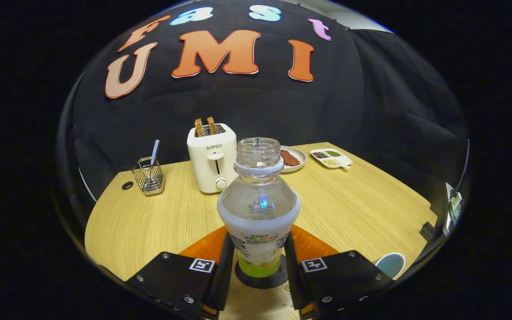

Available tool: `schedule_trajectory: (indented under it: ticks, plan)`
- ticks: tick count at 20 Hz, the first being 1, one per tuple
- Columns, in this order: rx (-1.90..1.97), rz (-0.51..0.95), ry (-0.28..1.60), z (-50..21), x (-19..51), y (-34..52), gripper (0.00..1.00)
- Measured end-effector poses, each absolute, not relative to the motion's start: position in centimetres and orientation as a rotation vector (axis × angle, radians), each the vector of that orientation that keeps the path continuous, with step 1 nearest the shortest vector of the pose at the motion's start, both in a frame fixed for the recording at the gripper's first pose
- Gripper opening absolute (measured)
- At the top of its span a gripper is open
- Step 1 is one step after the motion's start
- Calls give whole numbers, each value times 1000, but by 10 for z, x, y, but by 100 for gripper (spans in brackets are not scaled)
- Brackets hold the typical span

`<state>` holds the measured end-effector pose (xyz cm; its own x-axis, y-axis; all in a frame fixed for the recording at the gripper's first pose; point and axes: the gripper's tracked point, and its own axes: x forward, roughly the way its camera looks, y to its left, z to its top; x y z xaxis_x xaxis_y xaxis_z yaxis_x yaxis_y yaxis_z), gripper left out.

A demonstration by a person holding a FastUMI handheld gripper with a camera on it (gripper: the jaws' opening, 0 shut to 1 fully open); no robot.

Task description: Take the bottle from table, then pour the juice into the cup, finally place the bottle on the coaster

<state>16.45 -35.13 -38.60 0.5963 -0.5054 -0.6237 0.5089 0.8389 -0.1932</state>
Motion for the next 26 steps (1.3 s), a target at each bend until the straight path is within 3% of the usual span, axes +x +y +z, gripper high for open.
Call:
schedule_trajectory:
  ticks: [14,18,19,20,26]
  plan:
    - [44,-578,705,-386,158,-345,67]
    - [45,-558,690,-382,154,-339,82]
    - [50,-545,681,-380,155,-335,92]
    - [52,-535,669,-375,154,-332,95]
    - [73,-456,530,-326,136,-305,97]
